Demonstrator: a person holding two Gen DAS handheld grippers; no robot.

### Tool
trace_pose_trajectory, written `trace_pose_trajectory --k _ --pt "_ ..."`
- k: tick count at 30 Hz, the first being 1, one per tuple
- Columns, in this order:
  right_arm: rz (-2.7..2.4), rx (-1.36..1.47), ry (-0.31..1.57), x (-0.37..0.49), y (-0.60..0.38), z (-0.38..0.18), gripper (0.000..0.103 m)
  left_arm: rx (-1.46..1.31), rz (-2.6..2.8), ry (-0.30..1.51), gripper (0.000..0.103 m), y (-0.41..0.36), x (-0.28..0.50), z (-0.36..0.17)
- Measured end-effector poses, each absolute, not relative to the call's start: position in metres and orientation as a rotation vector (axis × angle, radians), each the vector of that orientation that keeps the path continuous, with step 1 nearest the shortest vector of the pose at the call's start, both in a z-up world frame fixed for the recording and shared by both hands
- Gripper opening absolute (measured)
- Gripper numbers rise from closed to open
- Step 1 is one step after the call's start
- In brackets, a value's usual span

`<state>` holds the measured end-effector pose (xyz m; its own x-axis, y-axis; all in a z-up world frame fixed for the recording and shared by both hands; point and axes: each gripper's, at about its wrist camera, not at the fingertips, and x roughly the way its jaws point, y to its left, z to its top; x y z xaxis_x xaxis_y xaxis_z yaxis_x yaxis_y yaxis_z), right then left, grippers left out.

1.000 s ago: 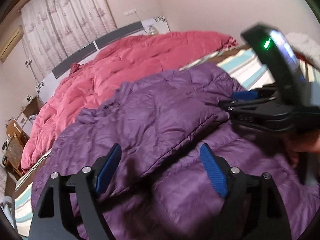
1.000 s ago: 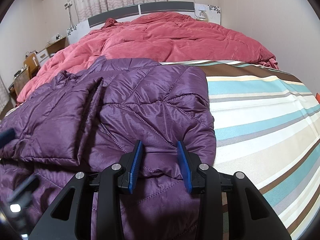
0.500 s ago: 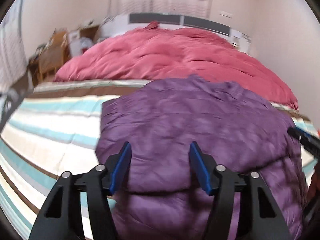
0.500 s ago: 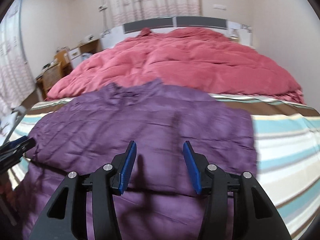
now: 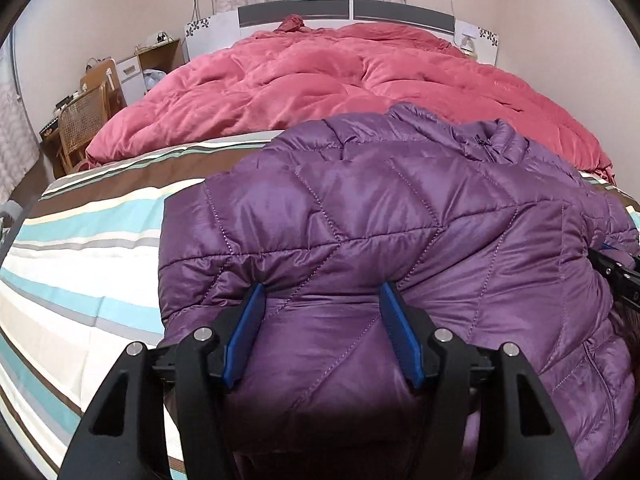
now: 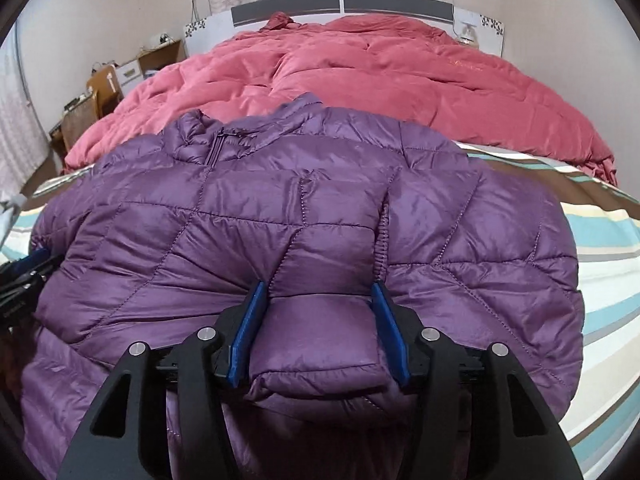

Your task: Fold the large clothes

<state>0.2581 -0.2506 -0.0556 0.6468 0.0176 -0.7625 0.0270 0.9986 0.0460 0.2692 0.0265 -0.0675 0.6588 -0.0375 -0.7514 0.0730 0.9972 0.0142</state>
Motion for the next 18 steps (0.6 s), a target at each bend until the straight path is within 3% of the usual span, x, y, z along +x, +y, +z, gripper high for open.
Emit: trace_pose_trajectory --k 3,5,6,7,18 --pt "-0.015 0.028 0.870 0.257 -0.253 -0.055 0.053 0.046 -0.065 0.846 0.061 0.027 0.269 -0.064" --pt "-0.011 0.034 0.874 0.256 -0.255 -0.054 0.053 0.063 -0.048 0.838 0.074 0.027 0.262 -0.060" --pt "-0.006 0.040 0.877 0.255 -0.256 -0.052 0.053 0.075 -0.029 0.829 0.087 0.027 0.256 -0.058" --pt "-0.005 0.044 0.878 0.252 -0.257 -0.049 0.053 0.078 -0.024 0.821 0.091 0.029 0.251 -0.056" --pt "-0.012 0.073 0.819 0.231 -0.243 -0.021 0.053 -0.016 -0.085 0.794 0.092 0.022 0.236 -0.034"
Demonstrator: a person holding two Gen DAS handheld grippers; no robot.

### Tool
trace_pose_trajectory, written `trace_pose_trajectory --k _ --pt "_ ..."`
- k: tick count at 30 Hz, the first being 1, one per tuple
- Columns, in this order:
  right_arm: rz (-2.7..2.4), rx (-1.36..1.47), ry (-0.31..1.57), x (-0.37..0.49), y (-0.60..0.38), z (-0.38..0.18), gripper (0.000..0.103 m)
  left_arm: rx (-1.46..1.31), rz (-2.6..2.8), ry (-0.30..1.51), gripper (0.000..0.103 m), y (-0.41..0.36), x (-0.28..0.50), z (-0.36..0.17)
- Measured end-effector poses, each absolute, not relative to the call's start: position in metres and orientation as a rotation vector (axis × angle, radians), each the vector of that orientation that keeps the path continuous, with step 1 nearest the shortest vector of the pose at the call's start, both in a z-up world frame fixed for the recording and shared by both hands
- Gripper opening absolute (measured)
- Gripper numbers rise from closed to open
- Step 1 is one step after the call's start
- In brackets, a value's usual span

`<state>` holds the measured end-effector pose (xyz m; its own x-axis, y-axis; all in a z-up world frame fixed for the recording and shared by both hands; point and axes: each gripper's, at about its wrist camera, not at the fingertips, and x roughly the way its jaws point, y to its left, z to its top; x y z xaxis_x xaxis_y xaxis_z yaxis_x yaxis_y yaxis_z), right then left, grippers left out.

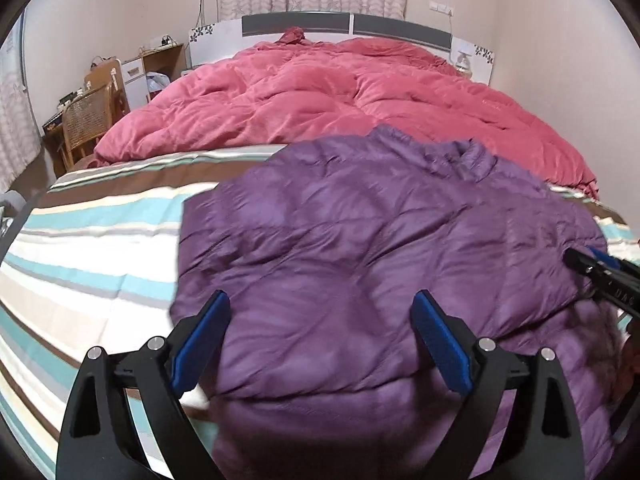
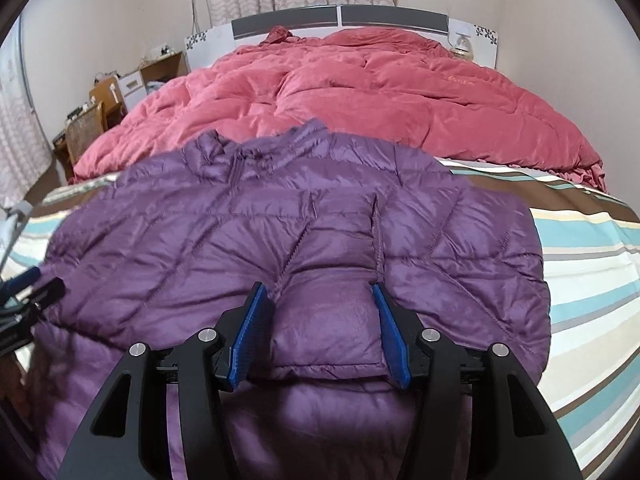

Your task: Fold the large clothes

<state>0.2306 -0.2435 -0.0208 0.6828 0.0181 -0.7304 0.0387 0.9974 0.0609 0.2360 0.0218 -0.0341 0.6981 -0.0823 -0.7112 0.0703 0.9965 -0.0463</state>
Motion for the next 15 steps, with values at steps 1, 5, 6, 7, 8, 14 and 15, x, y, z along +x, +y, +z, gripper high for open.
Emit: trace_pose_trajectory --k 1,5,6,7,8,14,15 --pt "-0.007 0.079 0.817 0.233 -0.242 -0.019 0.053 -0.014 -0.090 0.787 0.092 0.017 0.238 -0.032" --pt "0.005 0.055 0.825 0.251 -0.229 -0.018 0.053 0.016 -0.112 0.781 0.092 -0.008 0.255 -0.025" --pt "0.006 0.045 0.833 0.256 -0.226 -0.020 0.053 0.034 -0.116 0.789 0.092 -0.016 0.263 -0.027" --pt "0.004 0.036 0.841 0.261 -0.224 -0.023 0.053 0.044 -0.117 0.800 0.092 -0.021 0.268 -0.031" --pt "0.000 0.031 0.849 0.265 -0.223 -0.027 0.053 0.055 -0.113 0.813 0.092 -0.024 0.273 -0.035" --pt "-0.004 0.018 0.871 0.271 -0.223 -0.049 0.055 0.033 -0.110 0.888 0.094 -0.024 0.290 -0.067" --pt "-0.005 0.022 0.870 0.271 -0.224 -0.050 0.055 0.051 -0.105 0.892 0.095 -0.026 0.292 -0.067"
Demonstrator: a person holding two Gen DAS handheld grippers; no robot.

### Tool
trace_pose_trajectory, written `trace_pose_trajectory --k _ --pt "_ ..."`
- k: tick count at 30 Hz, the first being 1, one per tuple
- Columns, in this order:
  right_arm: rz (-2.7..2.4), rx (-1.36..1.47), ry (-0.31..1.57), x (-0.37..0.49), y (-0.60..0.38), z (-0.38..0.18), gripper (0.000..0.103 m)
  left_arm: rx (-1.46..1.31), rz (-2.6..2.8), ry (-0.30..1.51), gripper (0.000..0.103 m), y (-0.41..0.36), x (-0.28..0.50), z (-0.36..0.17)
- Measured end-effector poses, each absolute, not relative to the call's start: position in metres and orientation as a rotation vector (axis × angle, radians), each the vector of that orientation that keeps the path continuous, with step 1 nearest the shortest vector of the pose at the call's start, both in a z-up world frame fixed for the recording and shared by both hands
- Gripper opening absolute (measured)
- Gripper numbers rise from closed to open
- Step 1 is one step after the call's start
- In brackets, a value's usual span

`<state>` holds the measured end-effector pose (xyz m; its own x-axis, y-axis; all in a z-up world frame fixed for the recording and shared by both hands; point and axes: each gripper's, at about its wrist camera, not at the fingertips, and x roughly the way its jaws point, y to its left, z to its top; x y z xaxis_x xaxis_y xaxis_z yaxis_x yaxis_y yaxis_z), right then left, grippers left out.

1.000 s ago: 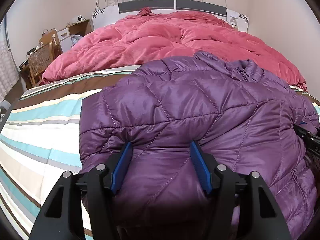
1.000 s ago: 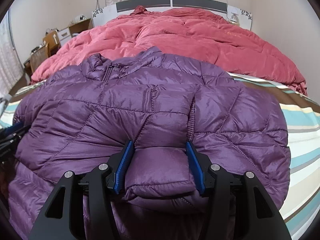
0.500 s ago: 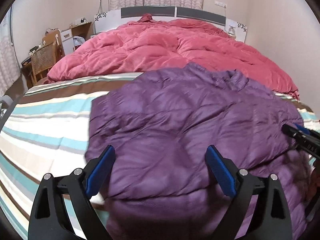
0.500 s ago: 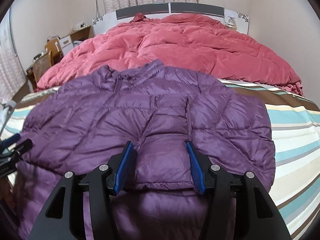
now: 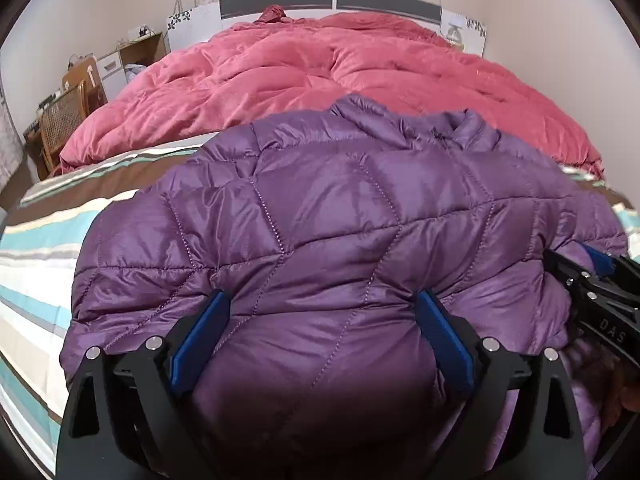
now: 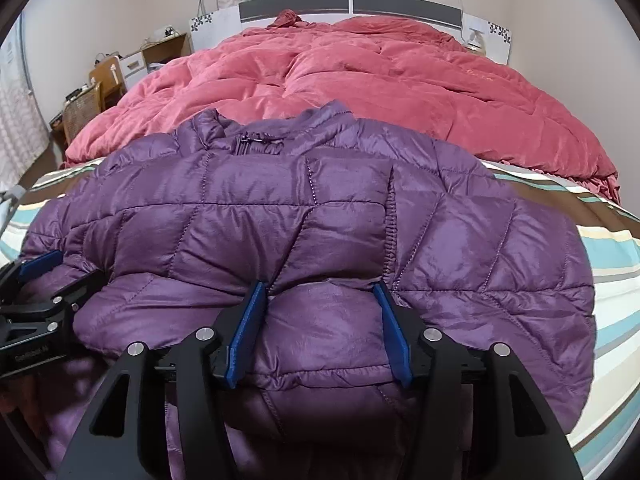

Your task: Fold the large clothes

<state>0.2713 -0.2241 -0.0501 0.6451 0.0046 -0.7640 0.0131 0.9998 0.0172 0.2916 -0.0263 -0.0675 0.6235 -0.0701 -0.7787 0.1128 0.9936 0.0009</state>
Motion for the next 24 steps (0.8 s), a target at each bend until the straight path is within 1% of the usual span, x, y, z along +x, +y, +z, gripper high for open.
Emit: trace_pose_trajectory --k 5,6,7,10,13,18,24 --pt "-0.013 0.032 0.880 0.268 -0.229 -0.047 0.055 0.059 -0.109 0.873 0.095 -0.026 0.285 -0.060" --pt "-0.018 0.045 0.884 0.265 -0.232 -0.044 0.055 0.055 -0.104 0.868 0.096 -0.023 0.279 -0.055" --pt "-0.014 0.076 0.882 0.260 -0.237 -0.039 0.055 0.047 -0.102 0.868 0.100 -0.019 0.273 -0.051" --pt "0.038 0.164 0.879 0.242 -0.249 -0.027 0.061 0.005 -0.119 0.858 0.101 -0.003 0.250 -0.043" --pt "0.047 0.179 0.848 0.211 -0.259 -0.013 0.066 -0.027 -0.117 0.860 0.101 0.015 0.223 -0.044" --pt "0.052 0.244 0.871 0.167 -0.277 -0.009 0.066 -0.083 -0.151 0.883 0.101 0.039 0.183 -0.054" --pt "0.043 0.242 0.897 0.103 -0.301 -0.009 0.066 -0.153 -0.165 0.918 0.101 0.073 0.133 -0.065"
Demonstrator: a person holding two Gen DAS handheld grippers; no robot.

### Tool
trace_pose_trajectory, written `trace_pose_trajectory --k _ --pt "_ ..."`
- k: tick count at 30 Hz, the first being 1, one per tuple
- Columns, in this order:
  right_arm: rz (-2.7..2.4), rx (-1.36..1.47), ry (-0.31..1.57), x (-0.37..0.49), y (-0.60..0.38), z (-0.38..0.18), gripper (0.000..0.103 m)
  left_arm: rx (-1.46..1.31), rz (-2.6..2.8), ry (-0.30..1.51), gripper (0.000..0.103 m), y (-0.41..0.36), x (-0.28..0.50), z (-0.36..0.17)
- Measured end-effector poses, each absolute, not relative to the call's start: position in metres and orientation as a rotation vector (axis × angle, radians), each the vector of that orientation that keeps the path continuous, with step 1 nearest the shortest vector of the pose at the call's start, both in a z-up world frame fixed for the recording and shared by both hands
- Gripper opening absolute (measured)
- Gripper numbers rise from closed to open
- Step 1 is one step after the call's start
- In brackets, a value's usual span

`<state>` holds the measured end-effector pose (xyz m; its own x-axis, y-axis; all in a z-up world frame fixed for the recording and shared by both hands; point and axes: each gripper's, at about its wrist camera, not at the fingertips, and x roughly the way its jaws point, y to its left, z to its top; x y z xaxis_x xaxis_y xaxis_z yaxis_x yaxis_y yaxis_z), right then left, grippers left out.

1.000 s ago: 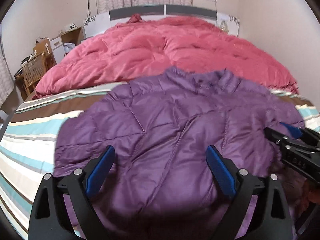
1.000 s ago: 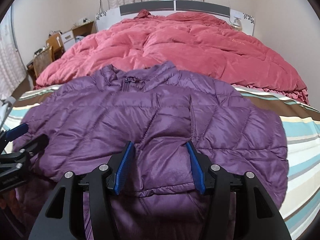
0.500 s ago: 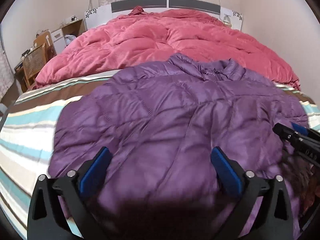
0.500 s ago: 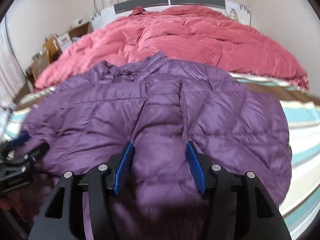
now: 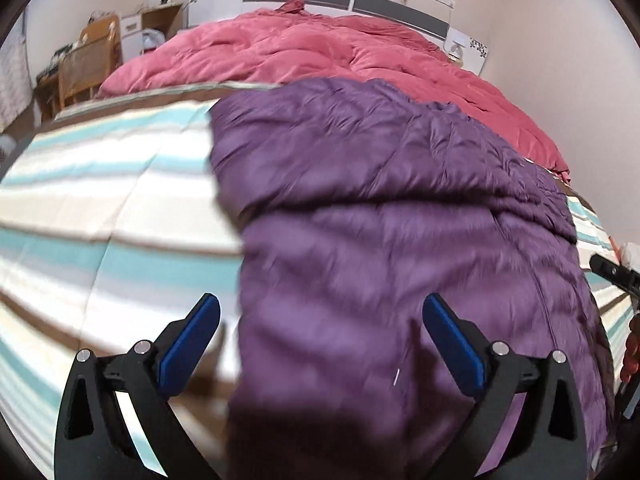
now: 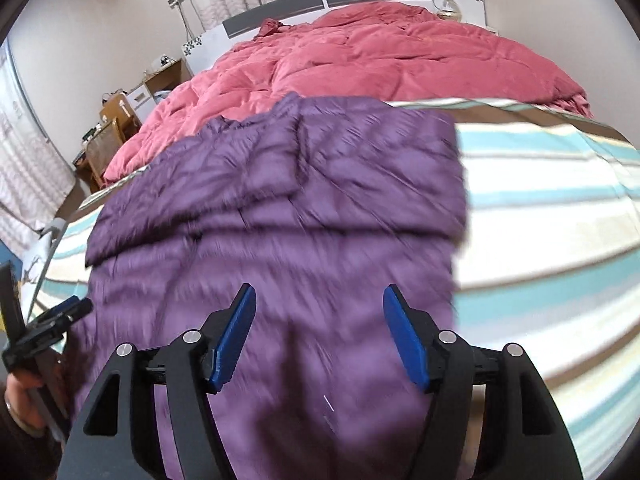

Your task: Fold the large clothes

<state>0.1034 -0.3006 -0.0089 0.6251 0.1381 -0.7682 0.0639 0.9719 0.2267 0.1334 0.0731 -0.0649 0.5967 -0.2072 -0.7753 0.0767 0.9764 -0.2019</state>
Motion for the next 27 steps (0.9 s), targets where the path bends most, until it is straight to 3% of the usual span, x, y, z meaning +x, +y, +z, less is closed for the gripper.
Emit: trace_pose_trajectory --k 8,13,17,24,27 --pt "0.001 0.298 0.946 0.023 -0.346 -0.020 0.066 -0.165 -0.189 0.925 0.098 0.099 0.075 -0.072" --pt "0.032 0.338 0.984 -0.013 -0.353 -0.033 0.066 -0.165 -0.259 0.957 0.077 0.101 0.050 -0.077" --pt "0.060 0.378 1.005 -0.036 -0.355 -0.046 0.063 -0.161 -0.299 0.958 0.070 0.104 0.033 -0.078" --pt "0.187 0.437 0.991 -0.062 -0.344 -0.050 0.057 -0.203 -0.375 0.982 0.047 0.108 0.004 -0.079" --pt "0.229 0.422 0.990 -0.068 -0.335 -0.050 0.057 -0.205 -0.412 0.991 0.047 0.105 -0.006 -0.080"
